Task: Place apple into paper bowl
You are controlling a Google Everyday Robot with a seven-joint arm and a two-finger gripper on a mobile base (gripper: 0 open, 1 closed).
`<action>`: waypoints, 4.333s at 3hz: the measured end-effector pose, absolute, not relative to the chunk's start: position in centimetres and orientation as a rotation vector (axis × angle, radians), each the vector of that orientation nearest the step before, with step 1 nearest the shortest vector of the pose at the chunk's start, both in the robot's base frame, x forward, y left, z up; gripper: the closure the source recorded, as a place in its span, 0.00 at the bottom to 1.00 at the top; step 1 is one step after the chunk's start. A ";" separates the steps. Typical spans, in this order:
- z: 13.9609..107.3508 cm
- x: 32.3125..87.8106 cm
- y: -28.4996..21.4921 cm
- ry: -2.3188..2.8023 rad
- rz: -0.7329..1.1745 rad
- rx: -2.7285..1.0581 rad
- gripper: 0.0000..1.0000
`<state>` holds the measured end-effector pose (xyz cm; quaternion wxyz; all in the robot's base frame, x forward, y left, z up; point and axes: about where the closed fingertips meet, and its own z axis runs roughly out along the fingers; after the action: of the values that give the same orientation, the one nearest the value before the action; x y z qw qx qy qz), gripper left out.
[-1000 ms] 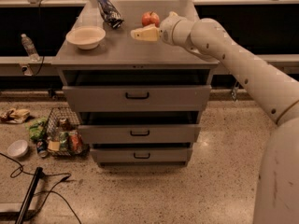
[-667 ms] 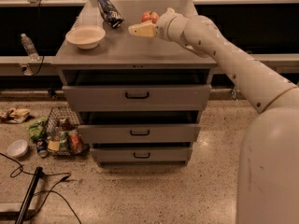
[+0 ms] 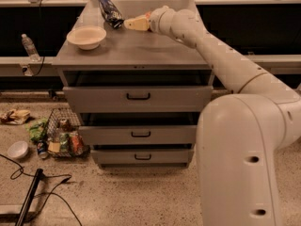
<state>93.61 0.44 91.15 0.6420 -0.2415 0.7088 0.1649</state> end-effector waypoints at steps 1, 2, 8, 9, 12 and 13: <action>90.5 95.8 -0.2 1.654 0.332 -0.476 0.00; 89.0 97.7 -1.2 1.689 0.291 -0.405 0.00; 88.6 100.6 1.7 1.626 0.428 -0.442 0.88; 92.4 97.4 3.7 1.565 0.546 -0.563 1.00; 95.3 86.8 15.2 1.425 0.919 -0.913 1.00; 94.2 86.2 19.2 1.362 0.938 -0.991 1.00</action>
Offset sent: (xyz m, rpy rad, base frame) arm 0.0572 -0.0291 -0.0259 0.0267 0.0654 -0.2295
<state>86.19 19.22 94.22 0.5703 -0.4221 0.5804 0.3997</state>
